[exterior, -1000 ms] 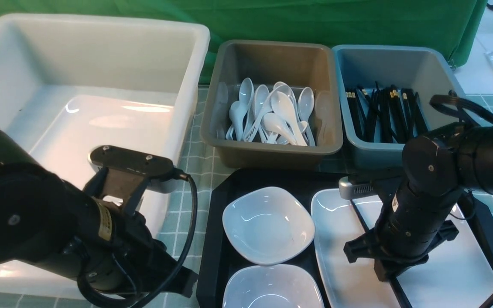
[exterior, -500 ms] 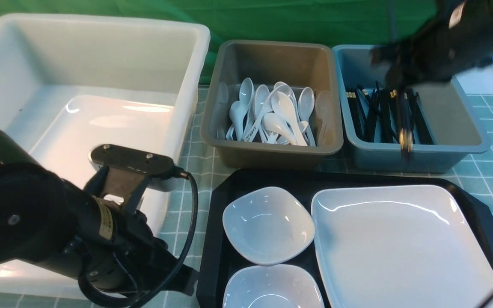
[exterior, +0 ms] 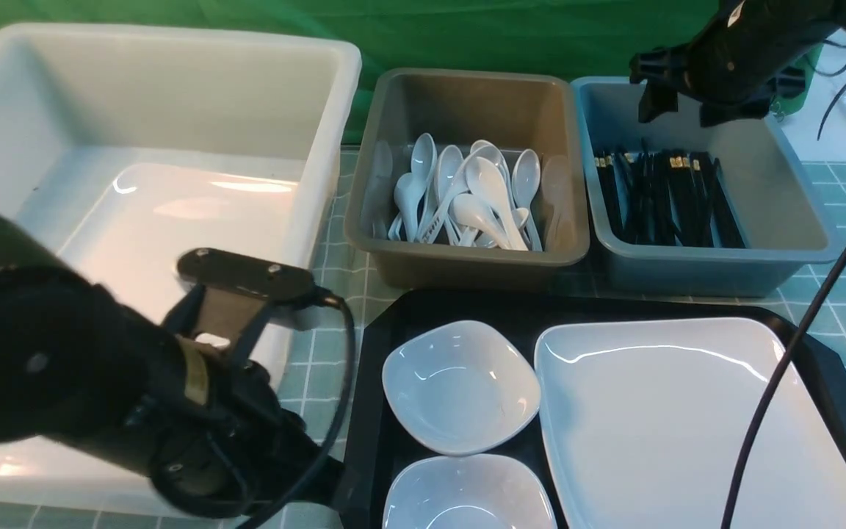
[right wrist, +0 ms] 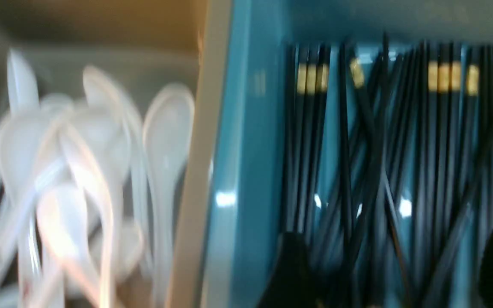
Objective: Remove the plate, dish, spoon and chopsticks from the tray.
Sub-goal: Use the right arm to put the chopsticks into the small storage box on the right, then use the left arm to grab a small plate from the dinner plate
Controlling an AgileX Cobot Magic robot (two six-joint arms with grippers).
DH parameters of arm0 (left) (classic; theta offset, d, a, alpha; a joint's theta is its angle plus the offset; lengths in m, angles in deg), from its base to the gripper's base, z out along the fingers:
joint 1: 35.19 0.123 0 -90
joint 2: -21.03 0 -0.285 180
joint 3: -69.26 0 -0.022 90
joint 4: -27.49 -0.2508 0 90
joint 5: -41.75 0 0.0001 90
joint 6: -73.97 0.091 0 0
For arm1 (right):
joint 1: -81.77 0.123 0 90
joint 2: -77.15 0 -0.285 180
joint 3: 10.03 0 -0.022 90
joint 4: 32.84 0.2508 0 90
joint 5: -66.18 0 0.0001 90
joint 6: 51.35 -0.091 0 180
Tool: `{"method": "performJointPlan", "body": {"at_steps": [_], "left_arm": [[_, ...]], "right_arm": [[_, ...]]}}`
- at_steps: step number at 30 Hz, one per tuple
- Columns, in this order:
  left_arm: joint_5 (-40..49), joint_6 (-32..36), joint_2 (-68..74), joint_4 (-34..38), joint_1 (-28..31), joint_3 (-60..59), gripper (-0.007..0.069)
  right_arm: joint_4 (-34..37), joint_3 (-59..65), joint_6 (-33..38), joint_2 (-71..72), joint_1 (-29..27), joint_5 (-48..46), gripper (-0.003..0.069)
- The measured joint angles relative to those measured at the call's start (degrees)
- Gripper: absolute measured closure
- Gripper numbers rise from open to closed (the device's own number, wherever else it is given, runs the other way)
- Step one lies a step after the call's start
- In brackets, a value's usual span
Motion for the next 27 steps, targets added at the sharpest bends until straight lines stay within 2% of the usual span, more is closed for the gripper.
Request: {"method": "performJointPlan", "body": {"at_steps": [1,2,5,7,10,12,17,21,25,27], "left_arm": [[0.7,0.7,1.0,0.0,-0.3,0.8,0.0619],[1.1,1.2,2.4,0.0,-0.8,2.1,0.0621],[1.2,2.1,6.9,0.0,-2.4,6.3,0.0624],[1.5,2.4,10.3,0.7,-2.9,9.7,0.0624],[2.1,2.6,13.2,1.6,-3.0,12.1,0.0624],[2.2,5.0,17.1,2.1,-3.1,14.9,0.061],[2.1,10.7,23.3,2.6,-3.2,16.5,0.0512],[0.0,11.4,27.3,0.0,-3.2,16.5,0.0358],[-4.4,11.4,30.3,-1.0,-3.2,16.5,0.0182],[-5.7,11.4,31.3,-1.0,-3.2,16.6,0.0121]], "right_arm": [[-0.7,-0.3,0.8,0.9,0.0,-3.1,0.0102],[-1.5,-0.6,1.7,2.0,0.0,-6.4,0.0153],[-3.4,-0.6,4.9,6.6,-0.1,-17.0,0.0448],[-3.7,1.3,6.2,11.0,-0.3,-17.3,0.0576],[-3.7,4.8,6.2,16.7,-0.3,-17.3,0.0612],[-3.8,12.5,6.2,24.9,0.1,-17.3,0.0631],[-3.7,30.0,6.2,39.2,1.1,-15.6,0.0634],[-3.6,42.2,6.2,50.1,1.2,-13.3,0.0634],[-3.6,49.0,6.2,59.3,1.2,-12.8,0.0636],[-3.6,50.4,6.2,62.8,1.2,-12.8,0.0636]]}}
